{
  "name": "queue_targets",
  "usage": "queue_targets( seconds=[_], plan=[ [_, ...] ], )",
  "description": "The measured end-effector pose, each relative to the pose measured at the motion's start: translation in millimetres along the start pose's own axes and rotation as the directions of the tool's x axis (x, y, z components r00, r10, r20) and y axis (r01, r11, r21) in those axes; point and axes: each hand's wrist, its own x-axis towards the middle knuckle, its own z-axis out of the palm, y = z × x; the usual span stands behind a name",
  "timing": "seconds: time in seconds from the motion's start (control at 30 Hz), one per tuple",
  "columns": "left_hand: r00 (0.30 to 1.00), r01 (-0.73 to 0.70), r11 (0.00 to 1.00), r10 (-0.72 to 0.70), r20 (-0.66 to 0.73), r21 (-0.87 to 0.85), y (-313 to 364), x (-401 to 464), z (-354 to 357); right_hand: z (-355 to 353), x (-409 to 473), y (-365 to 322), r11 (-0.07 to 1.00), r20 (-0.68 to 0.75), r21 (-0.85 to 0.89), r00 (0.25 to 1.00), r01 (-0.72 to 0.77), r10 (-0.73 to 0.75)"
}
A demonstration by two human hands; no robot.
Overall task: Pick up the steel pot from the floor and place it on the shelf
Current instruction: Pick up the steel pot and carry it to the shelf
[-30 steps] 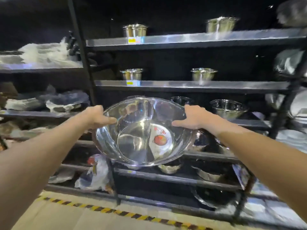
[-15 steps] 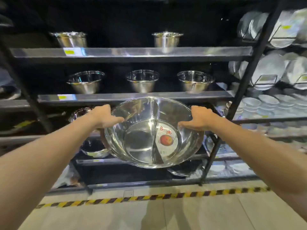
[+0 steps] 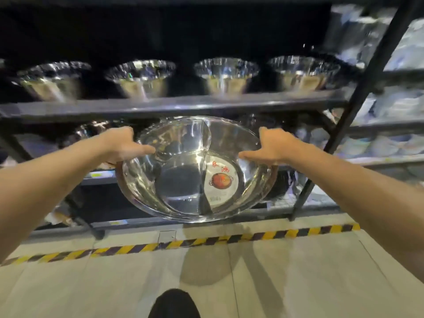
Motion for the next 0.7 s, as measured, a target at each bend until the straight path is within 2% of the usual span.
queue_targets(
  seconds=[0.13,0.27,0.43,0.7],
  plan=[
    [1.0,-0.017,0.998,0.018,-0.018,0.054,-23,23,92,101,12,9,1.0,-0.055,0.007,0.998,0.017,-0.016],
    [0.999,0.012,0.999,-0.01,-0.037,0.042,-41,35,176,189,17,17,1.0,-0.025,0.011,1.0,-0.006,0.006],
    [0.999,0.035,0.999,-0.035,-0.005,-0.018,-58,43,261,269,16,29,0.998,-0.018,0.056,1.0,0.019,-0.018],
    [0.993,0.079,0.996,-0.082,0.079,0.037,-98,116,387,403,72,36,0.999,0.078,0.036,0.997,0.008,-0.011]
  ],
)
